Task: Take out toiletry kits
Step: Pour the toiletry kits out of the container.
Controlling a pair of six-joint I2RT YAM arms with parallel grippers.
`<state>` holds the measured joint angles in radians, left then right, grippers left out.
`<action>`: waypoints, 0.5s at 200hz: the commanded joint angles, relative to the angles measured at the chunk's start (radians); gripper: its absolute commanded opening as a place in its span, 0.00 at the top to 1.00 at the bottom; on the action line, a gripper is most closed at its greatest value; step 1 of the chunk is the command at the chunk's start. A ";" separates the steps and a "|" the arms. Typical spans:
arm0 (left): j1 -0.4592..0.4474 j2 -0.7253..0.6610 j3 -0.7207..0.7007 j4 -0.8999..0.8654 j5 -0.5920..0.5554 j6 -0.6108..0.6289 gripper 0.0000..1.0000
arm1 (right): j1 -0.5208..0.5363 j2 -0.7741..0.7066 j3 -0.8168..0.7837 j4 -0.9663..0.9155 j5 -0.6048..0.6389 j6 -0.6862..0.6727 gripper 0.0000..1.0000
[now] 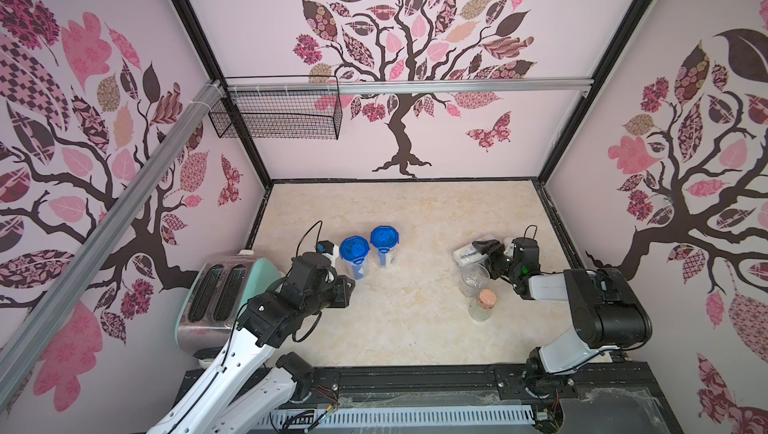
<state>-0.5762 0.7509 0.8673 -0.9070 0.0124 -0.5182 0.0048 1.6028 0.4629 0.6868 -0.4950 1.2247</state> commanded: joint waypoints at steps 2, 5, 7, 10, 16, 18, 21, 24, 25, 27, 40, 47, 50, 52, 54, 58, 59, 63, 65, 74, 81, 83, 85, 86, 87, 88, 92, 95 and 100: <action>0.003 -0.001 -0.007 0.016 0.000 0.014 0.69 | -0.008 -0.019 -0.003 0.080 -0.028 0.054 0.48; 0.004 0.000 -0.007 0.016 0.001 0.016 0.69 | -0.007 -0.023 -0.005 0.081 -0.026 0.059 0.49; 0.004 -0.001 -0.006 0.016 0.001 0.015 0.69 | -0.008 -0.025 -0.007 0.083 -0.023 0.065 0.49; 0.004 -0.002 -0.006 0.016 0.001 0.014 0.69 | -0.007 -0.028 -0.012 0.086 -0.020 0.072 0.49; 0.004 -0.002 -0.006 0.015 0.001 0.014 0.69 | -0.009 -0.033 -0.019 0.103 -0.012 0.088 0.49; 0.004 -0.001 -0.005 0.014 0.000 0.015 0.69 | -0.009 -0.035 -0.023 0.107 -0.010 0.093 0.49; 0.004 -0.002 -0.007 0.014 0.000 0.015 0.69 | -0.009 -0.036 -0.025 0.113 -0.010 0.099 0.49; 0.004 -0.001 -0.006 0.015 0.000 0.014 0.69 | -0.009 -0.039 -0.029 0.113 -0.008 0.103 0.50; 0.004 -0.001 -0.006 0.015 0.000 0.014 0.69 | -0.009 -0.039 -0.030 0.113 -0.008 0.105 0.49; 0.004 -0.001 -0.006 0.015 0.000 0.015 0.69 | -0.009 -0.041 -0.030 0.112 -0.008 0.108 0.49; 0.004 -0.002 -0.006 0.015 -0.002 0.014 0.69 | -0.010 -0.045 -0.033 0.120 -0.010 0.134 0.49; 0.003 -0.002 -0.007 0.014 -0.003 0.014 0.69 | -0.012 -0.046 -0.039 0.137 -0.012 0.151 0.50; 0.004 -0.001 -0.007 0.014 -0.003 0.015 0.69 | -0.012 -0.047 -0.039 0.142 -0.014 0.158 0.49; 0.004 -0.001 -0.006 0.013 -0.003 0.015 0.69 | -0.012 -0.046 -0.041 0.147 -0.015 0.163 0.50; 0.004 -0.001 -0.006 0.015 -0.002 0.015 0.69 | -0.012 -0.046 -0.041 0.150 -0.017 0.168 0.49; 0.004 -0.001 -0.006 0.015 -0.003 0.015 0.69 | -0.014 -0.046 -0.040 0.154 -0.020 0.173 0.49; 0.004 -0.002 -0.005 0.014 -0.002 0.014 0.69 | -0.014 -0.046 -0.040 0.156 -0.020 0.175 0.50; 0.003 -0.001 -0.007 0.014 -0.002 0.014 0.69 | -0.015 -0.045 -0.038 0.157 -0.023 0.178 0.50; 0.003 -0.002 -0.006 0.015 -0.002 0.014 0.69 | -0.015 -0.046 -0.037 0.157 -0.023 0.181 0.50; 0.004 0.000 -0.006 0.014 -0.002 0.014 0.69 | -0.017 -0.044 -0.035 0.155 -0.024 0.193 0.49; 0.004 0.000 -0.006 0.015 -0.003 0.015 0.69 | -0.020 -0.043 -0.035 0.158 -0.026 0.205 0.49; 0.004 0.002 -0.006 0.015 -0.003 0.015 0.69 | -0.020 -0.043 -0.035 0.159 -0.026 0.208 0.49; 0.003 0.001 -0.005 0.014 -0.002 0.014 0.69 | -0.021 -0.043 -0.035 0.161 -0.027 0.211 0.50; 0.003 0.001 -0.005 0.015 -0.003 0.015 0.69 | -0.020 -0.042 -0.035 0.161 -0.028 0.213 0.49; 0.003 0.001 -0.006 0.015 -0.003 0.015 0.69 | -0.021 -0.042 -0.035 0.161 -0.028 0.214 0.50; 0.004 0.001 -0.006 0.015 -0.003 0.014 0.69 | -0.021 -0.041 -0.035 0.161 -0.027 0.216 0.50; 0.004 0.001 -0.006 0.014 -0.002 0.014 0.69 | -0.022 -0.041 -0.035 0.161 -0.029 0.222 0.50; 0.004 0.001 -0.006 0.014 -0.002 0.014 0.69 | -0.023 -0.040 -0.035 0.161 -0.031 0.226 0.50; 0.003 0.001 -0.005 0.014 -0.003 0.014 0.69 | -0.026 -0.039 -0.035 0.163 -0.032 0.235 0.50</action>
<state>-0.5762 0.7517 0.8673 -0.9070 0.0120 -0.5182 -0.0078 1.5852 0.4099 0.7685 -0.4984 1.3968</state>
